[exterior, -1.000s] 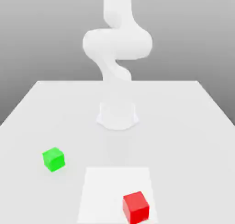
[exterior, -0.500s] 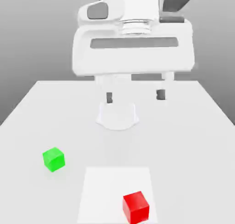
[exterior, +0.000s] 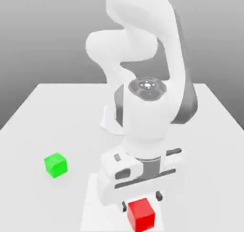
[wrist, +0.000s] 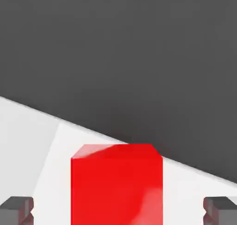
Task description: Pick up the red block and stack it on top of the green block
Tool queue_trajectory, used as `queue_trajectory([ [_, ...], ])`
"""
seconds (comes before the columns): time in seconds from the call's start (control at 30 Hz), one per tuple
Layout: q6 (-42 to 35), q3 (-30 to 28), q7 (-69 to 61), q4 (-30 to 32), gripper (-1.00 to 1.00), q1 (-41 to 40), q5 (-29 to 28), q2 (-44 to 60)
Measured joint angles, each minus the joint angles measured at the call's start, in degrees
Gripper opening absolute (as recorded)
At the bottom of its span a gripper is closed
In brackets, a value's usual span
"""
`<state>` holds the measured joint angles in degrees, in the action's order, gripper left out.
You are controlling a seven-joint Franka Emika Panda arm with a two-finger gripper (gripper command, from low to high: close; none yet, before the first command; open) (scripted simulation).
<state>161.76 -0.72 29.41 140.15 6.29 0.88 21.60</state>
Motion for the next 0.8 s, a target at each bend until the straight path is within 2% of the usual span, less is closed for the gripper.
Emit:
queue_trajectory([
  [0.23,0.2,0.0,0.1,0.0,-1.00,0.0,-0.1,0.2],
  [0.4,-7.1,-0.4,0.6,1.6,-1.00,-0.1,-0.4,-8.7],
  [0.6,-8.3,-8.9,12.7,9.7,-1.00,-7.9,-2.2,-18.1],
  [0.8,-8.6,-12.9,27.5,18.5,-1.00,-19.5,-6.1,-27.3],
])
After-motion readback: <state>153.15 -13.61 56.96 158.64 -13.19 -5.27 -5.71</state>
